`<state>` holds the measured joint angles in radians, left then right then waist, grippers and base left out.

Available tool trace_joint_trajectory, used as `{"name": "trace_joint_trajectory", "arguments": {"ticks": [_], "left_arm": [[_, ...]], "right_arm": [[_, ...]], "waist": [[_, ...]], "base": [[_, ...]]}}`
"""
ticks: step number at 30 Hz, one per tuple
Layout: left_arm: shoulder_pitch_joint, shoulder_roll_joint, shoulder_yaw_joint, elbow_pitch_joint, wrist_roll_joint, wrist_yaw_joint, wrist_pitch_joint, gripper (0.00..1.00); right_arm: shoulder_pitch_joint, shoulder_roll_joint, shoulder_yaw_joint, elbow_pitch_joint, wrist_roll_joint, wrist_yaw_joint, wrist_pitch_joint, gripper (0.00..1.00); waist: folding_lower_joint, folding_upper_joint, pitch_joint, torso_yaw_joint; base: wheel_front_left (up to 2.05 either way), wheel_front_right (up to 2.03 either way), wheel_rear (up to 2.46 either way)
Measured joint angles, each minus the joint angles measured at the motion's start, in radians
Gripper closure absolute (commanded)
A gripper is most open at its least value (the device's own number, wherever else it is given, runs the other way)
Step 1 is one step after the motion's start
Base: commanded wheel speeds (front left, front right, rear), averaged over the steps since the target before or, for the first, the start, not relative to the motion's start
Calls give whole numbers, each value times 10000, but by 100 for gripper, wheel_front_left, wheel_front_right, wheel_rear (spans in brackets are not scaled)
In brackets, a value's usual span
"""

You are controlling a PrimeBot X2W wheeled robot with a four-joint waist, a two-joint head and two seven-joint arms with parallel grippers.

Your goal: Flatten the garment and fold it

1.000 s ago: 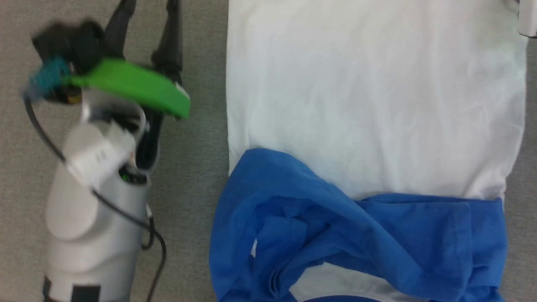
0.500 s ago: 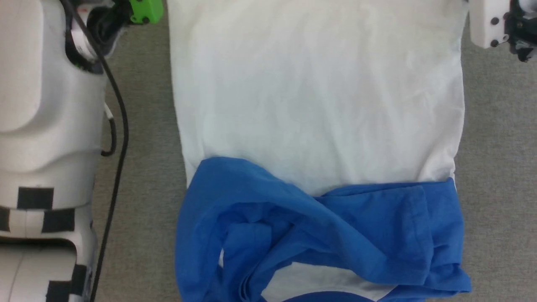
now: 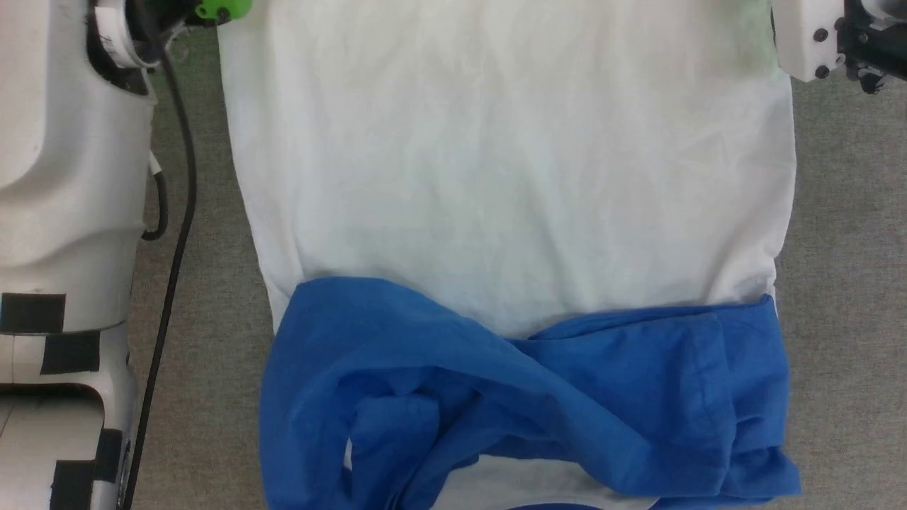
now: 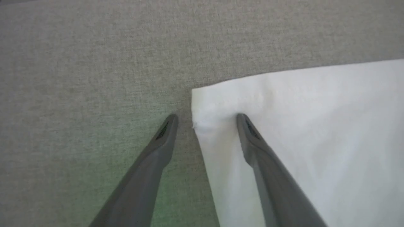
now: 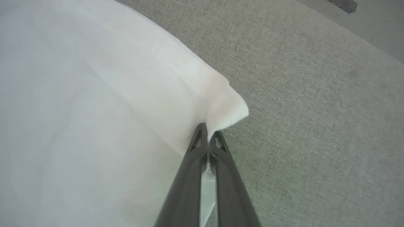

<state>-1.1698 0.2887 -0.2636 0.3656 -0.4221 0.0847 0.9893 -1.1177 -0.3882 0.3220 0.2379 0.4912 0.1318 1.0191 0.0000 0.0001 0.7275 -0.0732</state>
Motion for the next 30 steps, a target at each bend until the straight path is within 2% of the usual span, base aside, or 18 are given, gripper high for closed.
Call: {"name": "trace_joint_trajectory", "arguments": {"ticks": [5, 13, 23, 26, 27, 30], "left_arm": [[71, -61, 217, -144, -359, -59, -382, 100], [331, -119, 587, -75, -431, -48, -2151, 100], [-59, 12, 711, 249, 100, -228, -4683, 100], [-70, 6, 688, 558, 121, -372, -5262, 100], [-69, -61, 665, 907, 56, -608, -5710, 100], [13, -161, 621, 1227, -94, -928, -6067, 100]], "right_arm": [[-114, -123, 61, 138, 38, 0, -180, 100], [-232, -144, -159, 623, -96, 2, -978, 100], [-933, 293, -639, 1312, -1216, 4, -3285, 100], [-972, 443, -711, 1643, -1429, 6, -3812, 100], [-974, 516, -711, 2013, -1501, 8, -4052, 100], [-865, 554, -585, 2280, -1386, 6, -4148, 100]], "waist": [[0, 0, 29, 52], [0, 0, -360, 185], [1, 0, -906, 360], [0, 0, -1086, 383], [1, 0, -1321, 418], [0, -1, -1634, 461]], "base": [[0, 0, 0], [0, 0, 0], [0, 0, 0], [0, 0, 0], [0, 0, 0], [0, 0, 0]]}}
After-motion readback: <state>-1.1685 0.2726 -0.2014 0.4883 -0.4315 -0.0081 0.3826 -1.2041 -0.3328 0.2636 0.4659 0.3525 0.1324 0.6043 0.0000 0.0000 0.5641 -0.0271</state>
